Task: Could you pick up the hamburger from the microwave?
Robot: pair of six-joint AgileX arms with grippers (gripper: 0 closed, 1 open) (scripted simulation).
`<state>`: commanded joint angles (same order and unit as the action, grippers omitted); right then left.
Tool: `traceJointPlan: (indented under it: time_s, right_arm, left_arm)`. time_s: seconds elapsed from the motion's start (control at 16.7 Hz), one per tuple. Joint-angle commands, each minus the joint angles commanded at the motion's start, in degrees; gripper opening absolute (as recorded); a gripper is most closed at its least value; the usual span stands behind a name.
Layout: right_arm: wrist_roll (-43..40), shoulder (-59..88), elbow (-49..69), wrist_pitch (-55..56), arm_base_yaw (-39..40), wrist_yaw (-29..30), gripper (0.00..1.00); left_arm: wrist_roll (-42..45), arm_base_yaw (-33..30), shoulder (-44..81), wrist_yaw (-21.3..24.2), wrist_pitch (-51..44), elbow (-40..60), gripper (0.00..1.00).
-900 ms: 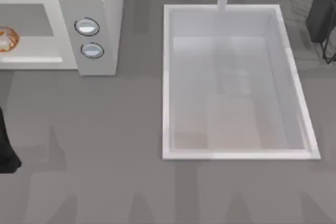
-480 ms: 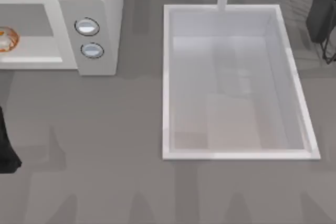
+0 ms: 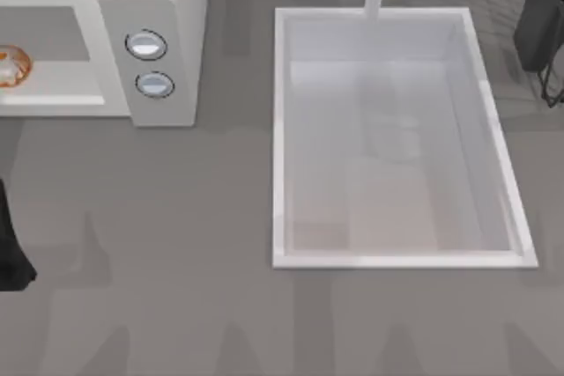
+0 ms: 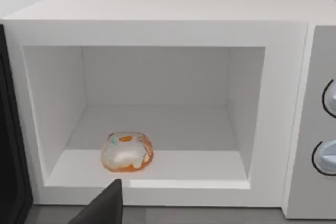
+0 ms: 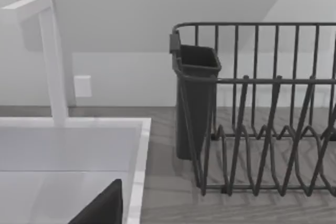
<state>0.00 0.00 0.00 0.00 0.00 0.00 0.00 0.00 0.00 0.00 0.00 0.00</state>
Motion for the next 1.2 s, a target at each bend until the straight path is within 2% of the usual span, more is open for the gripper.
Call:
traceJointPlan:
  time_s: [0.72,0.96,1.2]
  right_arm:
    - [0.00,0.00,0.00,0.00,0.00,0.00,1.00]
    - [0.00,0.00,0.00,0.00,0.00,0.00,1.00]
    - [0.00,0.00,0.00,0.00,0.00,0.00,1.00]
  left_arm:
    - [0.12,0.27,3.30,0.31,1.43,1.39,1.00]
    - [0.56,1.24,15.32,1.43,6.65,6.47,1.00]
    - [1.23,2.74,33.82,3.16,14.68,14.27,1.00]
